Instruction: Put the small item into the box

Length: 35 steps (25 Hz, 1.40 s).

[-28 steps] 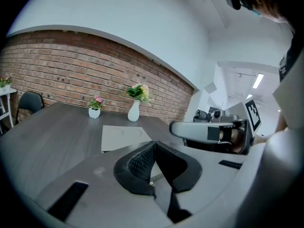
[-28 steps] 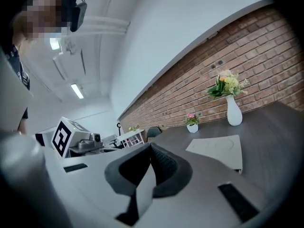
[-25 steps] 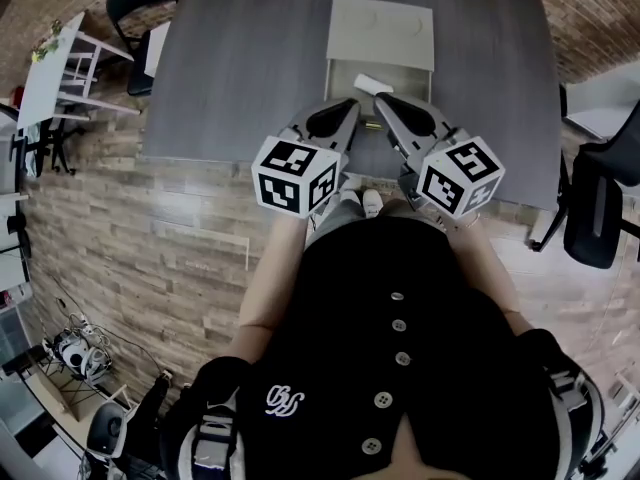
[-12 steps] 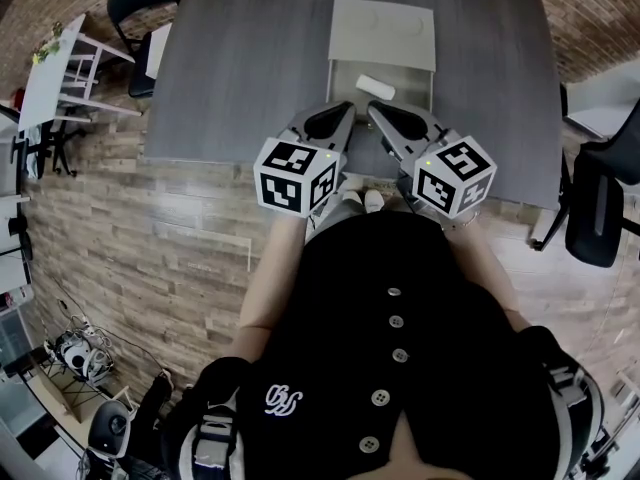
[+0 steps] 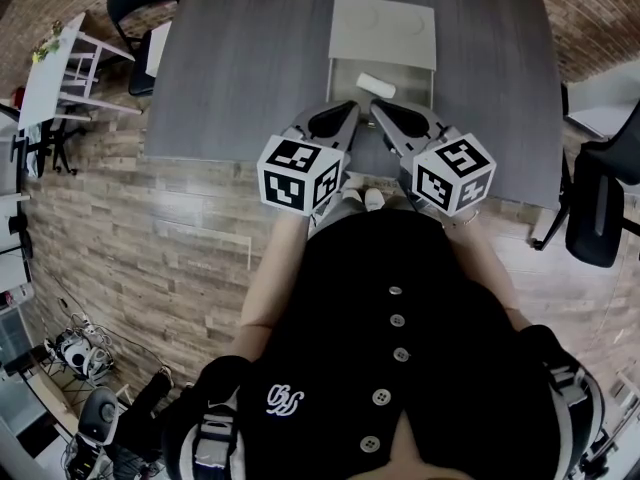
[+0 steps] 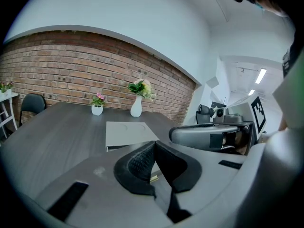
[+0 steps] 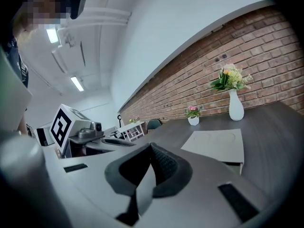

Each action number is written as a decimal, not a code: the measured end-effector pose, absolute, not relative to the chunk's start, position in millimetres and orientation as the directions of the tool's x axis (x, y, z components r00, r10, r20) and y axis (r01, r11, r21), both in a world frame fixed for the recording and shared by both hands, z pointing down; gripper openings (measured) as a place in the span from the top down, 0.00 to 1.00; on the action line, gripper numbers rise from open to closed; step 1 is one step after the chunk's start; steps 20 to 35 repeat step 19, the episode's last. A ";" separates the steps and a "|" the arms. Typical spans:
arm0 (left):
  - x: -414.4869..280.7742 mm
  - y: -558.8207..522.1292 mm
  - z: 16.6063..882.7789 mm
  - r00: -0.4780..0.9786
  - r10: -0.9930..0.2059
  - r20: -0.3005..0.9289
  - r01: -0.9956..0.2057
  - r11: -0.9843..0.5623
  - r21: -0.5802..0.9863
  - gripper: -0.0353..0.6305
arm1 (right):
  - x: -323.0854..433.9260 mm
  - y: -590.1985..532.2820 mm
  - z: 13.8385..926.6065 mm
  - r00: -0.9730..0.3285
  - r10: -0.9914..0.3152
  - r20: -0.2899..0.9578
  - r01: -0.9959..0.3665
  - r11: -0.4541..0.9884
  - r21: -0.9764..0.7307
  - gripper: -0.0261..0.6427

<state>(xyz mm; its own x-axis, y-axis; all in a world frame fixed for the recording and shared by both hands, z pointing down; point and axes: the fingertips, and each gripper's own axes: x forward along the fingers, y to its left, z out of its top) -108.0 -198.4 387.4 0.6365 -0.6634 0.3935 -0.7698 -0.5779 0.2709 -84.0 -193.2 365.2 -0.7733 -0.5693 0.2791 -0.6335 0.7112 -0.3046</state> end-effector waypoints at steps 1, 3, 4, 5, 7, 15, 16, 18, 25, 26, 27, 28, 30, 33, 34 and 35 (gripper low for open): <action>-107.6 -198.1 387.3 0.638 -0.661 0.394 -0.768 -0.578 0.275 0.93 | -84.7 -192.6 365.4 -0.772 -0.567 0.287 -0.634 0.717 -0.288 0.96; -104.6 -196.6 387.8 0.640 -0.657 0.398 -0.766 -0.581 0.274 0.93 | -84.8 -191.1 365.0 -0.769 -0.565 0.299 -0.635 0.729 -0.255 0.96; -102.8 -195.9 388.6 0.640 -0.656 0.401 -0.766 -0.583 0.270 0.93 | -84.3 -190.6 365.0 -0.769 -0.564 0.300 -0.634 0.732 -0.249 0.96; -101.3 -195.4 389.5 0.639 -0.655 0.403 -0.766 -0.585 0.266 0.93 | -83.5 -190.2 365.4 -0.770 -0.563 0.301 -0.634 0.732 -0.249 0.96; -98.5 -194.5 391.3 0.641 -0.651 0.406 -0.765 -0.588 0.263 0.93 | -81.2 -189.1 366.7 -0.771 -0.561 0.302 -0.633 0.730 -0.259 0.96; -95.1 -197.3 400.1 0.635 -0.648 0.422 -0.770 -0.579 0.270 0.93 | -73.0 -193.5 369.8 -0.768 -0.563 0.305 -0.638 0.717 -0.282 0.96; -95.3 -197.9 400.8 0.629 -0.653 0.422 -0.775 -0.573 0.267 0.93 | -72.3 -193.1 370.9 -0.769 -0.561 0.307 -0.637 0.718 -0.282 0.96; -95.0 -199.0 401.7 0.620 -0.661 0.423 -0.782 -0.566 0.262 0.93 | -71.4 -192.0 373.5 -0.771 -0.556 0.312 -0.634 0.720 -0.283 0.96; -94.8 -199.5 402.0 0.617 -0.664 0.423 -0.784 -0.563 0.260 0.93 | -71.1 -191.3 374.8 -0.772 -0.552 0.314 -0.632 0.721 -0.285 0.96; -94.8 -199.5 402.0 0.617 -0.664 0.423 -0.784 -0.563 0.260 0.93 | -71.1 -191.3 374.8 -0.772 -0.552 0.314 -0.632 0.721 -0.285 0.96; -94.8 -199.5 402.0 0.617 -0.664 0.423 -0.784 -0.563 0.260 0.93 | -71.1 -191.3 374.8 -0.772 -0.552 0.314 -0.632 0.721 -0.285 0.96; -94.8 -199.5 402.0 0.617 -0.664 0.423 -0.784 -0.563 0.260 0.93 | -71.1 -191.3 374.8 -0.772 -0.552 0.314 -0.632 0.721 -0.285 0.96; -94.8 -199.5 402.0 0.617 -0.664 0.423 -0.784 -0.563 0.260 0.93 | -71.1 -191.3 374.8 -0.772 -0.552 0.314 -0.632 0.721 -0.285 0.96; -94.8 -199.5 402.0 0.617 -0.664 0.423 -0.784 -0.563 0.260 0.93 | -71.1 -191.3 374.8 -0.772 -0.552 0.314 -0.632 0.721 -0.285 0.96; -94.8 -199.5 402.0 0.617 -0.664 0.423 -0.784 -0.563 0.260 0.93 | -71.1 -191.3 374.8 -0.772 -0.552 0.314 -0.632 0.721 -0.285 0.96; -94.8 -199.5 402.0 0.617 -0.664 0.423 -0.784 -0.563 0.260 0.93 | -71.1 -191.3 374.8 -0.772 -0.552 0.314 -0.632 0.721 -0.285 0.96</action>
